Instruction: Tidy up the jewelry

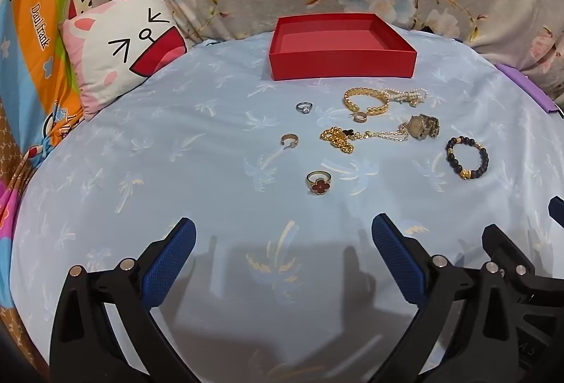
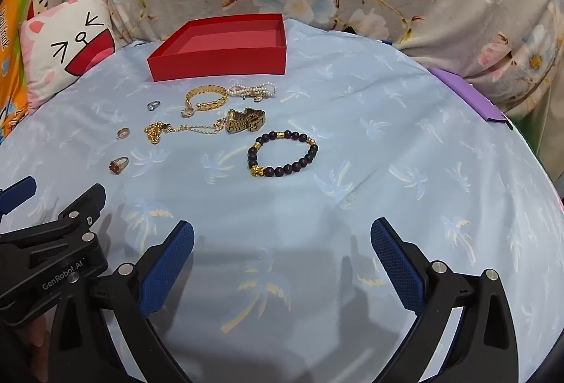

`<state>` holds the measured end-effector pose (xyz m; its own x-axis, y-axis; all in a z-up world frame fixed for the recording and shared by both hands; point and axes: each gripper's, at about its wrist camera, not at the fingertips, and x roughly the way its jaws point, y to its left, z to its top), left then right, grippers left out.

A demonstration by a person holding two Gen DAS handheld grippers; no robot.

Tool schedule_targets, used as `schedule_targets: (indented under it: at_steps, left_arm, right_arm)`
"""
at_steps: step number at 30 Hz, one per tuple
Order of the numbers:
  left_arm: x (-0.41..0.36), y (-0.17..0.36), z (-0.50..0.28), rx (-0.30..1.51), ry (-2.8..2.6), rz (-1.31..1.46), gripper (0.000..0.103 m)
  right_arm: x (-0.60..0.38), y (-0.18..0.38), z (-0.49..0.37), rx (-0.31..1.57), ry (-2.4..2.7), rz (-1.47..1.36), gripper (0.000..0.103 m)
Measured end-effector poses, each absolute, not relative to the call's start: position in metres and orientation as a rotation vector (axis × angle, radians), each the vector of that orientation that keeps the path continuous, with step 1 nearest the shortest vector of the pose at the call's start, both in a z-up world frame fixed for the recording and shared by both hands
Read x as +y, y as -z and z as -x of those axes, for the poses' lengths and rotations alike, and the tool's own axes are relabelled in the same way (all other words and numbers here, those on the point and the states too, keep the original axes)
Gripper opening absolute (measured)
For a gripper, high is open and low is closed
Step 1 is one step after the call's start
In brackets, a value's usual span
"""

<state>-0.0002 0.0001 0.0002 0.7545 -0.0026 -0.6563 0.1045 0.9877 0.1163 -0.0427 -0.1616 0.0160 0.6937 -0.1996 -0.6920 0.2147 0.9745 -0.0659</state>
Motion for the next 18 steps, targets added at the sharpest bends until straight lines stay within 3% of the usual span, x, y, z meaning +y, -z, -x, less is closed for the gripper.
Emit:
schedule_targets:
  at_steps: [18]
  left_arm:
    - [-0.002,-0.0073,-0.0025,0.725,0.071,-0.135,0.096]
  right_arm:
    - [-0.167,-0.0127,0.0475,0.792,0.227,-0.026,0.098]
